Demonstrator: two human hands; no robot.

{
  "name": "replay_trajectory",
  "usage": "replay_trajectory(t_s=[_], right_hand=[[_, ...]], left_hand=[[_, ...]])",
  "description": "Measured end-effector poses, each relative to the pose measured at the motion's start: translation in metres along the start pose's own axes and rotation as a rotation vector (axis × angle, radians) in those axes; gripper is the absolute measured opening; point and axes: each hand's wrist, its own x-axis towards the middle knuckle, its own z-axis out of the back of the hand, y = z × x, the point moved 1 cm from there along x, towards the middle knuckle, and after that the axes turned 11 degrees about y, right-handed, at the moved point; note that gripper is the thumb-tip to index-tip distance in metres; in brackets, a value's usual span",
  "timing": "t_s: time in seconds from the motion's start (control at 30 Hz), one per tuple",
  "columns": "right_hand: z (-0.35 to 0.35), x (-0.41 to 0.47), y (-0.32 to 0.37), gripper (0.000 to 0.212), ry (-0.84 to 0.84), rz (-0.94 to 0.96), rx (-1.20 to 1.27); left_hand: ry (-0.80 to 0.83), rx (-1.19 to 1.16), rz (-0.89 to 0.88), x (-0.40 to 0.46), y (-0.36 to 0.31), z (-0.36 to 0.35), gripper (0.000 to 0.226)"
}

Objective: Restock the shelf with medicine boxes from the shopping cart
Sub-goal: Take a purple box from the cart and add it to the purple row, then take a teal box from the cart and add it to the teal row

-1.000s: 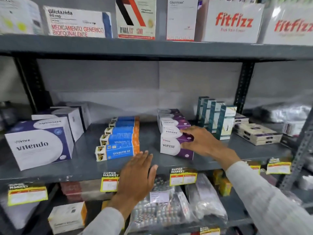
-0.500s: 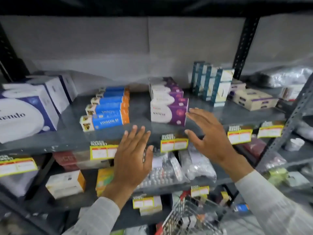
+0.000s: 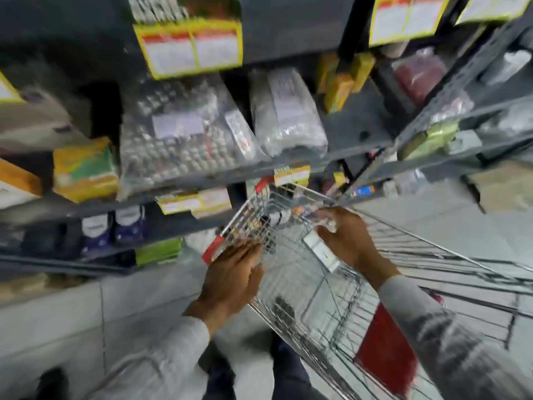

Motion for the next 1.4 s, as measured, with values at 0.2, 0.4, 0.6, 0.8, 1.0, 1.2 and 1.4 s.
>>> replay_trajectory(t_s=[0.2,0.4,0.6,0.8,1.0,1.2,1.4], right_hand=[[-0.083,-0.002,-0.106,0.049,0.406,-0.447,-0.004],[-0.147,0.003,-0.168,0.060,0.483,-0.516,-0.054],[-0.195,0.021,-0.198,0.072,0.358,-0.485,-0.093],[-0.221,0.040,-0.204,0.058,0.250,-0.478,-0.114],[-0.218,0.025,-0.191,0.055,0.209,-0.443,-0.043],[-0.176,-0.017,-0.121,0.043,0.158,-0.290,-0.027],[-0.095,-0.058,-0.034,0.058,0.014,-0.159,-0.128]], left_hand=[[0.217,-0.168,0.231,0.019,-0.010,-0.061,0.058],[0.145,-0.014,0.293,0.030,-0.004,-0.084,0.057],[0.146,-0.029,0.345,0.035,0.001,-0.089,0.058],[0.094,-0.021,0.352,0.033,0.001,-0.091,0.051],[0.051,-0.059,0.340,0.030,-0.001,-0.089,0.048],[0.023,-0.092,0.300,0.026,-0.007,-0.088,0.051],[-0.007,-0.337,0.245,0.011,-0.023,-0.057,0.065]])
